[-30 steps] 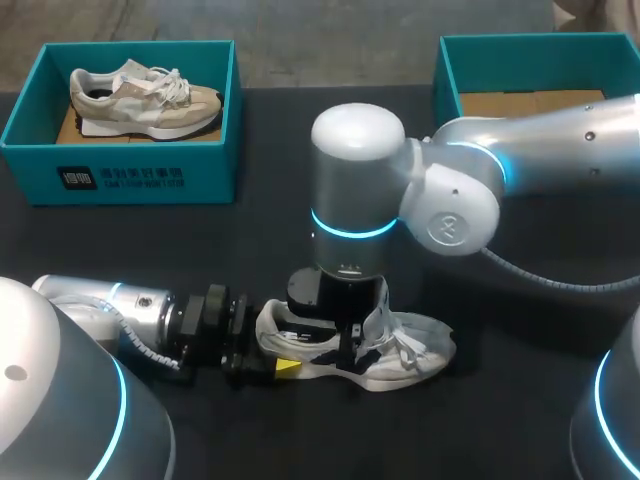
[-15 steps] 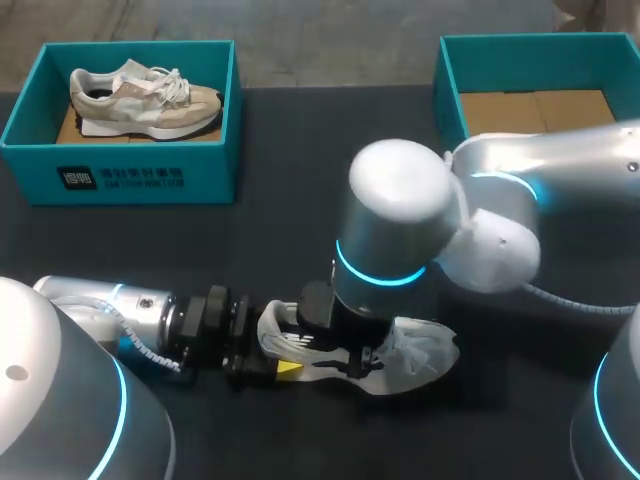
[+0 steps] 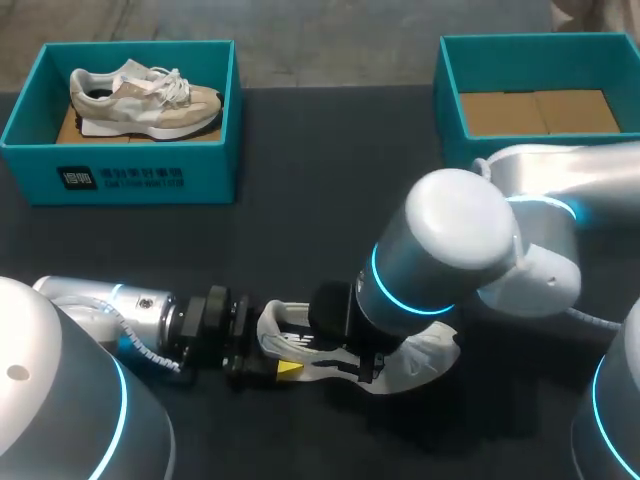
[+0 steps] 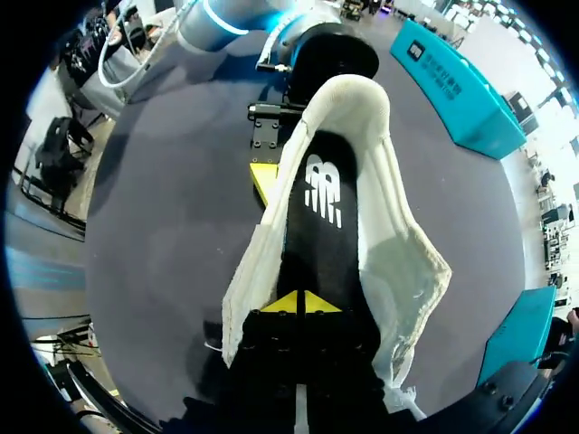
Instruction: Take the shoe out of the shoebox, open the shoe tongue, remove and reinsert the insole, then place the shoe into the shoebox
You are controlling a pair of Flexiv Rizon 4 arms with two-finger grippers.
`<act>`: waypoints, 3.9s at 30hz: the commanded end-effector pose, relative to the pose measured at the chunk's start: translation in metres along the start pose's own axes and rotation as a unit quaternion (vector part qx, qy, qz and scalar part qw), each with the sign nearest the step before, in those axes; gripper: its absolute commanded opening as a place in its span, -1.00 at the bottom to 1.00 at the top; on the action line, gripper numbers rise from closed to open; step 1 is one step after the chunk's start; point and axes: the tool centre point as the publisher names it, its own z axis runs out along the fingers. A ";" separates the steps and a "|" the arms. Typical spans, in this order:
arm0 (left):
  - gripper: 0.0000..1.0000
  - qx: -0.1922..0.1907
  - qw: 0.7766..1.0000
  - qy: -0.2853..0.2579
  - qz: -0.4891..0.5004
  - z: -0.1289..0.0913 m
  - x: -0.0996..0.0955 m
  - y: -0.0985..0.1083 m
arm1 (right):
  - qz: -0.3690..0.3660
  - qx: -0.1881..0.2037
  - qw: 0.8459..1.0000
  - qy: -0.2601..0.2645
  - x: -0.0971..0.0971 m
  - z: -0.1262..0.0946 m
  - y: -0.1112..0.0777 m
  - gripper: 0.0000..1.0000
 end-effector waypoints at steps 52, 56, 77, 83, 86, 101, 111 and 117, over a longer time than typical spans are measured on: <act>-1.00 -0.001 1.000 -0.001 -0.001 -0.003 -0.006 0.003 | 0.035 0.148 0.985 -0.076 -0.040 0.028 0.002 -0.74; -1.00 -0.001 1.000 -0.001 -0.001 -0.003 -0.006 0.003 | 0.037 0.148 0.985 -0.078 -0.041 0.029 0.001 -0.62; -1.00 -0.001 1.000 -0.001 -0.001 -0.003 -0.006 0.003 | 0.054 0.158 0.985 0.031 -0.046 0.066 -0.006 -0.36; -1.00 -0.001 1.000 -0.001 -0.001 -0.003 -0.006 0.003 | 0.057 0.174 0.980 0.078 -0.032 0.073 -0.003 -0.48; -1.00 -0.001 1.000 -0.001 -0.001 -0.003 -0.006 0.003 | 0.055 0.182 0.977 0.095 -0.023 0.075 0.000 -0.52; -1.00 -0.001 1.000 -0.001 -0.001 -0.003 -0.006 0.003 | 0.052 0.191 0.975 0.103 0.008 0.063 0.009 -1.00; -1.00 -0.001 1.000 -0.001 -0.001 -0.003 -0.006 0.003 | 0.053 0.133 0.989 0.032 0.009 0.025 0.009 -1.00; -1.00 -0.001 1.000 -0.001 -0.001 -0.003 -0.006 0.003 | 0.058 0.096 0.994 -0.014 0.006 0.002 0.004 -1.00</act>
